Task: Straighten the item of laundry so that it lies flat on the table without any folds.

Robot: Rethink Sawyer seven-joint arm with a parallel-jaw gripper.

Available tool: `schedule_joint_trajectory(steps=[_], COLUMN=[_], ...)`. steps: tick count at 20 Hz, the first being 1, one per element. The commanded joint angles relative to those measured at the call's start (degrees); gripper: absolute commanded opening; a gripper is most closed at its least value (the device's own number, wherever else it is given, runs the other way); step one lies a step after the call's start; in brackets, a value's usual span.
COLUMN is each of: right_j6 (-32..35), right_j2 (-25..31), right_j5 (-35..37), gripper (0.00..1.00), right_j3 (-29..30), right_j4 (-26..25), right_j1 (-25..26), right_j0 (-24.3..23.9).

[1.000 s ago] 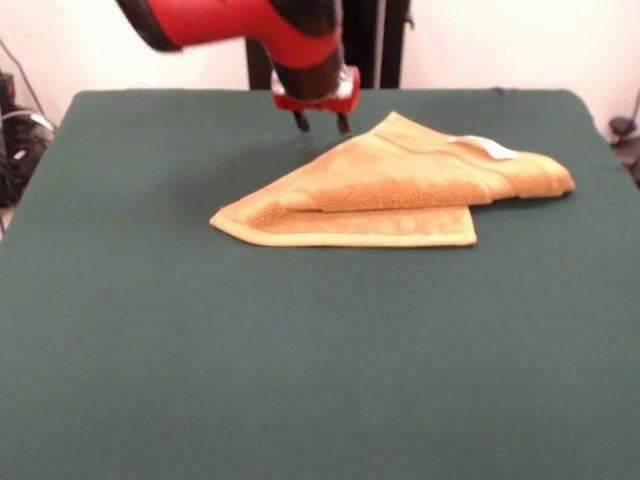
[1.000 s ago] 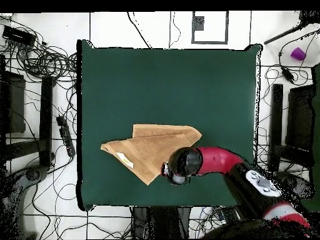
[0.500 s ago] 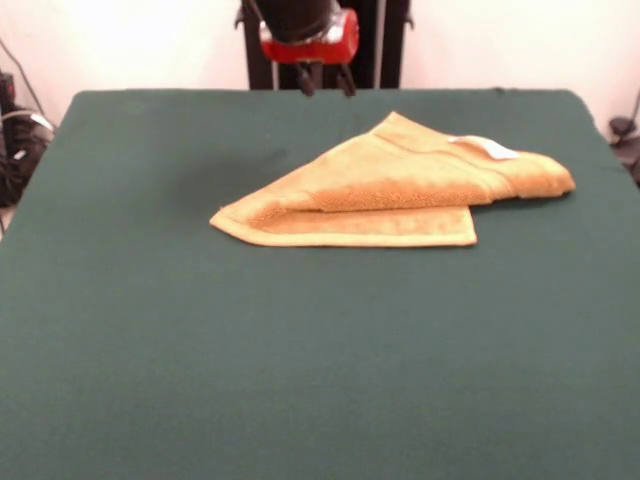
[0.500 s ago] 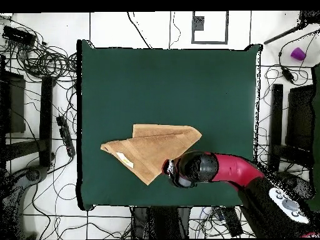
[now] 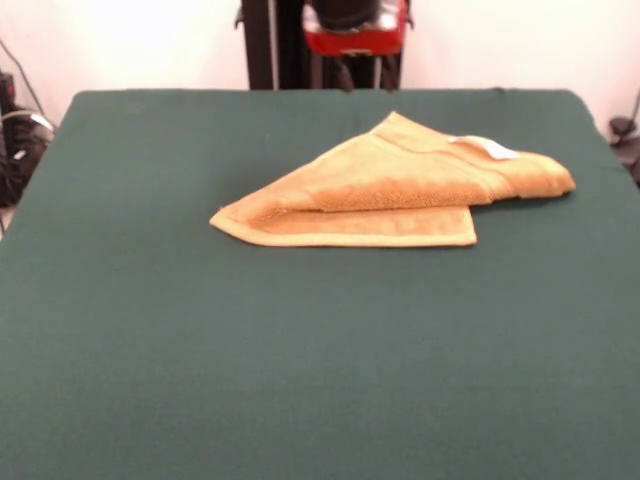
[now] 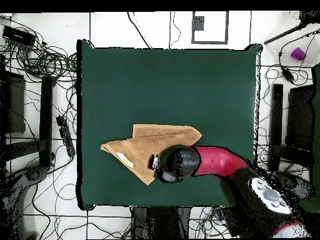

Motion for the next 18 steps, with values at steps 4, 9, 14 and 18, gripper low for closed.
schedule_joint_trajectory(steps=[4, 9, 14, 18], right_j6=[11.7, 8.6, 6.6, 5.5], right_j2=[-7.7, -10.9, -13.7, -14.8], right_j5=[-17.9, -22.7, -29.5, -30.1], gripper=[1.0, 1.0, 1.0, 1.0], right_j3=[-13.1, -16.6, -18.0, -18.8], right_j4=[-0.9, -0.9, -4.0, -5.7], right_j1=[17.5, 22.7, 27.6, 29.2], right_j0=[14.0, 15.5, 16.3, 17.0])
